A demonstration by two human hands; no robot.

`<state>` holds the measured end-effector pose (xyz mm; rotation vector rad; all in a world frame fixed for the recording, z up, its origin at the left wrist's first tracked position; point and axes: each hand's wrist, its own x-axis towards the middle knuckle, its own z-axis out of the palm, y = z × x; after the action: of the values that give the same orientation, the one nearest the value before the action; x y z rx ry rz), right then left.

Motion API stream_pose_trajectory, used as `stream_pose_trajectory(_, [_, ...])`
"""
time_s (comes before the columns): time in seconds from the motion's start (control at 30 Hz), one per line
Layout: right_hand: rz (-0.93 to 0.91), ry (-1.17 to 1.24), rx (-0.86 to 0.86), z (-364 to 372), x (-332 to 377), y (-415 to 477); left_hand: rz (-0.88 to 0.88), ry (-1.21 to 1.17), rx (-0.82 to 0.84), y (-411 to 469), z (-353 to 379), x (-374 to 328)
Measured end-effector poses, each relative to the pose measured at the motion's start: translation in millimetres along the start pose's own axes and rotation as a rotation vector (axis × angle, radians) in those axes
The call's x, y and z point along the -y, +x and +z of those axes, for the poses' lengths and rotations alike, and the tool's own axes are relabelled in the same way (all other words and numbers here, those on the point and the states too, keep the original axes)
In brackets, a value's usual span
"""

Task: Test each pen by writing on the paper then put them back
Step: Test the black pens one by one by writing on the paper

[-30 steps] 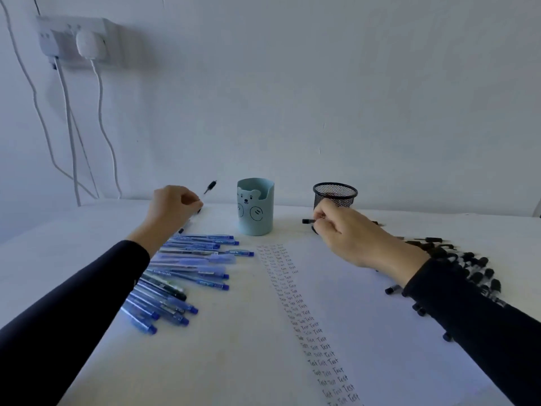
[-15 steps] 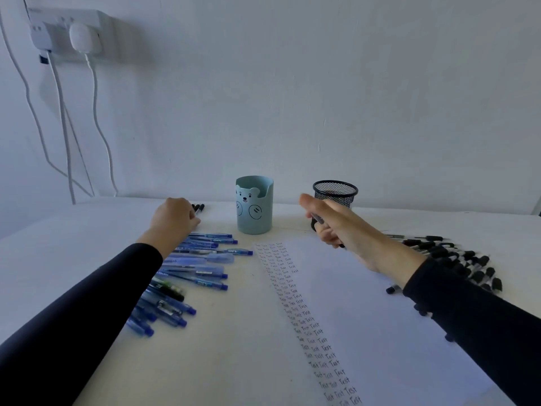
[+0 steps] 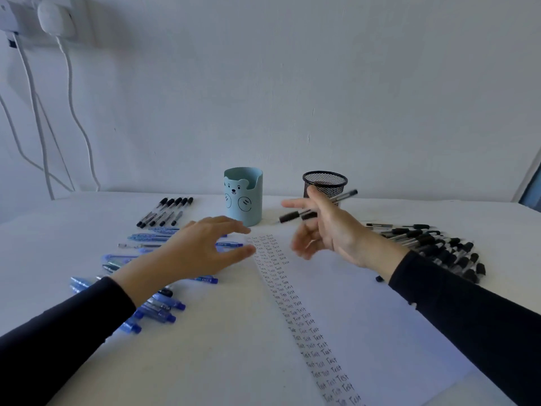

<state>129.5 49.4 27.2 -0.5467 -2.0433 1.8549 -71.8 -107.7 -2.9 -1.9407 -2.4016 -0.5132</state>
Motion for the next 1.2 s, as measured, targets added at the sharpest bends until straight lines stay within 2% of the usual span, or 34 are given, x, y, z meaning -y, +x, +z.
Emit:
stream_pose_trajectory(0.07, [0.005,-0.082,-0.081,4,-5,0,0.002,0.06,0.062,-1,3,-2])
stream_pose_trajectory(0.17, [0.034,-0.095,-0.056,8,-13,3,-0.015,0.06,0.089,-2,8,-1])
stream_pose_trajectory(0.27, [0.043,-0.228,-0.077,10,-19,5,-0.039,0.0,0.085,-2,11,2])
stream_pose_trajectory(0.37, [-0.054,-0.376,-0.204,11,-26,5,-0.041,-0.002,0.089,-1,12,2])
stream_pose_trajectory(0.53, [-0.207,-0.441,-0.334,22,-42,10,-0.048,-0.005,0.096,-1,10,0])
stream_pose_trajectory(1.2, [-0.255,-0.463,-0.283,25,-44,9,-0.058,-0.008,0.119,-1,10,0])
